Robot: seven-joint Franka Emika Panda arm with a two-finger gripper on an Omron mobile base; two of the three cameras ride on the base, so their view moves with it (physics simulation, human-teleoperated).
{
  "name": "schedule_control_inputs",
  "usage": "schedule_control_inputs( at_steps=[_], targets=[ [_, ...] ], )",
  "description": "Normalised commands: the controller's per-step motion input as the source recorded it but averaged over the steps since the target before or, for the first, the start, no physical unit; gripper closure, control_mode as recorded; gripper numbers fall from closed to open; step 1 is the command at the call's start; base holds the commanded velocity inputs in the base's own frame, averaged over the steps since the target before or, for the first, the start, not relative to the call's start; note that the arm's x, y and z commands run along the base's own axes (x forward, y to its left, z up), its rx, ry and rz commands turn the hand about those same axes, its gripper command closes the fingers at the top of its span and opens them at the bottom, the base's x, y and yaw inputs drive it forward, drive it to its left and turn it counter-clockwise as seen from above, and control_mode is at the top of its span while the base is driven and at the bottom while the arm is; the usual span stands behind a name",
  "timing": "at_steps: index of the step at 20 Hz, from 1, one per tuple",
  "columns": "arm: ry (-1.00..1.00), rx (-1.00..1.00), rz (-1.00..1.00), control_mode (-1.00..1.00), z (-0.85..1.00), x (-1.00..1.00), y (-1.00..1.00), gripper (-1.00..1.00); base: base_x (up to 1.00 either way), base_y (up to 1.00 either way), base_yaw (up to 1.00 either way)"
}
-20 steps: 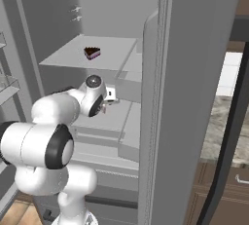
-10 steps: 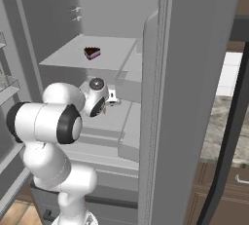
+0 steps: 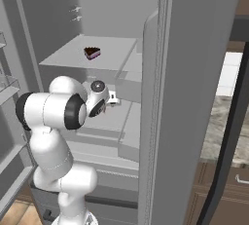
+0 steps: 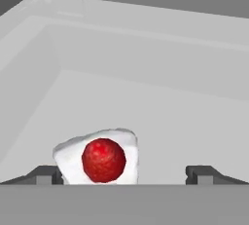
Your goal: Take the cakes from the fridge and place them on the empty tray on the dining counter.
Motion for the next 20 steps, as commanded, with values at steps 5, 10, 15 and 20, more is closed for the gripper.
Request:
schedule_control_inputs(
  at_steps=[5,10,15,20],
  targets=[
    [-0.01,0.00,0.00,-1.00,-0.17,0.14,0.04,1.00,0.00,0.00,0.00],
    [0.00,0.00,0.00,-1.00,0.00,0.00,0.00,1.00,0.00,0.00,0.00],
    [-0.08,0.00,0.01,-1.00,0.12,-0.61,0.00,1.00,0.00,0.00,0.00],
    [-0.21,0.00,0.07,-1.00,0.75,-0.98,-0.11,1.00,0.00,0.00,0.00]
  ],
)
